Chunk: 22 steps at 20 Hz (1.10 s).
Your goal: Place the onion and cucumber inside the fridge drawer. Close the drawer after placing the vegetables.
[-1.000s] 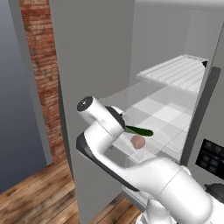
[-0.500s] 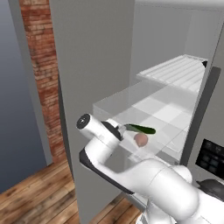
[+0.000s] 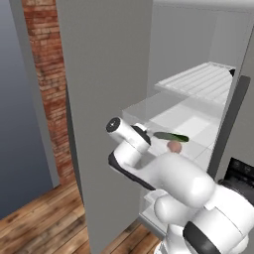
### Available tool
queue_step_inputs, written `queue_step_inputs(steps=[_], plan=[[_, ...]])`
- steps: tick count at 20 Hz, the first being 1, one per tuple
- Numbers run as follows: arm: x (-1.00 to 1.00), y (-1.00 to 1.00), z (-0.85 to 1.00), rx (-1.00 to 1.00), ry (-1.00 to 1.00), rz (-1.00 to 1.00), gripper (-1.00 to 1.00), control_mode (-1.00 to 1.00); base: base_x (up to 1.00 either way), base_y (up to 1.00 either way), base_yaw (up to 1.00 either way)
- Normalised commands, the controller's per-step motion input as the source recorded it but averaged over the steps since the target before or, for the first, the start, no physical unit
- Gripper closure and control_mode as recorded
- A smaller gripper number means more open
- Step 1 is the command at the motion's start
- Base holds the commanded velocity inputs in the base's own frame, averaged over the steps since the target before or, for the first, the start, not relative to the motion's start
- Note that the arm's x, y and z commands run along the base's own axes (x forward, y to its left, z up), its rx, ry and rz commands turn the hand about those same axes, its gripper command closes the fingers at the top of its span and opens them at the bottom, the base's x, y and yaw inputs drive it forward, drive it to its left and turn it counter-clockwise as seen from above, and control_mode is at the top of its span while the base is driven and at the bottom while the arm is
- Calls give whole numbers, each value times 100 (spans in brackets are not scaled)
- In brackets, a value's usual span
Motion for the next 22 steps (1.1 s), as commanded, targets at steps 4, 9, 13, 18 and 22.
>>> queue_step_inputs(steps=[4, 9, 13, 18, 22], plan=[[31, -83, -1, 0, -9, 0, -100, -100, 0, 0, 0], [22, -76, 0, 0, -5, 0, -100, -100, 0, 0, 0], [31, -77, 0, 4, -6, 0, -100, -100, 0, 0, 0], [45, -46, 4, 4, -5, 0, -100, -100, 0, 0, 0], [40, -49, 5, 3, -6, 0, -100, -100, 0, 0, 0]])
